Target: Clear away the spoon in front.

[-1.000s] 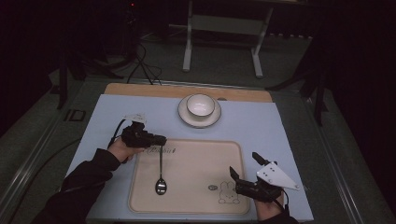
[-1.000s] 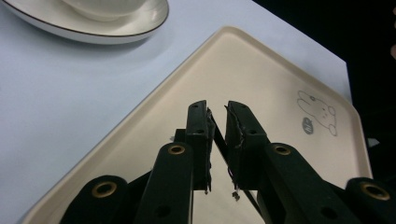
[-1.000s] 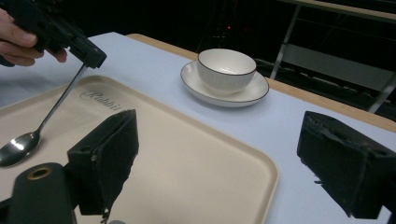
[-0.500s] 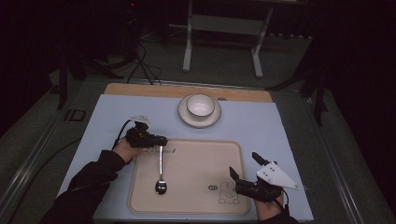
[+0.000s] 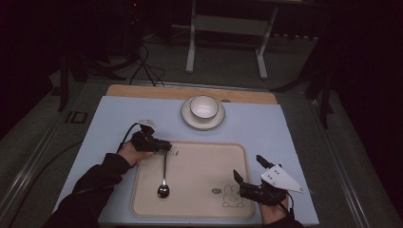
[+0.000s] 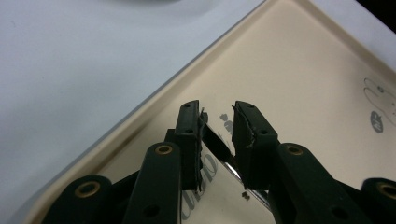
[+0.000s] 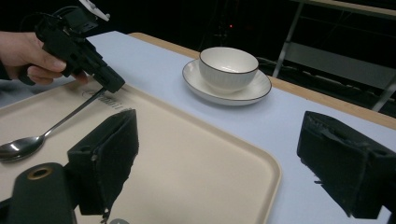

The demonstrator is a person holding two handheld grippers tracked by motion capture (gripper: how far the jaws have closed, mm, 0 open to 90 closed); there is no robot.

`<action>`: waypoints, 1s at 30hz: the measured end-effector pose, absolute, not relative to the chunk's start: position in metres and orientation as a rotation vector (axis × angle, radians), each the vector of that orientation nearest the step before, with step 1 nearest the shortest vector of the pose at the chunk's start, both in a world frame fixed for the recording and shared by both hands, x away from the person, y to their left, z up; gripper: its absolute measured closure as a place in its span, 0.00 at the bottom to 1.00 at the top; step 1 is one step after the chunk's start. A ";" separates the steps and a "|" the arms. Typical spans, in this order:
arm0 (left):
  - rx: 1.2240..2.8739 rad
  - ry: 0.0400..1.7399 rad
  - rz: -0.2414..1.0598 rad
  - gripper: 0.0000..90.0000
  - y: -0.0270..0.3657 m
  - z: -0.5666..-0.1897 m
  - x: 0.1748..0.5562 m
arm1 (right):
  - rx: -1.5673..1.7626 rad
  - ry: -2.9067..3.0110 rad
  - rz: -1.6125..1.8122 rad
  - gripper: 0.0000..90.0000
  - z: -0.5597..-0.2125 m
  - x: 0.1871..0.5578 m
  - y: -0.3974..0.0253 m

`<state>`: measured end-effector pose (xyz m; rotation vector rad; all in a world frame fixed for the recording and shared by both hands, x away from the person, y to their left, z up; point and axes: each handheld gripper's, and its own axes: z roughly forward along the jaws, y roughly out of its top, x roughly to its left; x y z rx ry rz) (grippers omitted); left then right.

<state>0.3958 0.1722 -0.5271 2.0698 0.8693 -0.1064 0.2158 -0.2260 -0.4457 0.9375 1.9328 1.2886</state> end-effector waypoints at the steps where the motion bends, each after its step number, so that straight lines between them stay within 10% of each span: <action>1: 2.072 0.869 -0.105 0.80 0.171 -0.527 0.396 | 0.937 1.934 1.288 0.14 -0.446 0.216 -0.226; 30: 2.057 0.865 0.017 0.61 0.167 -0.506 0.380 | 0.961 1.935 1.300 0.14 -0.449 0.219 -0.231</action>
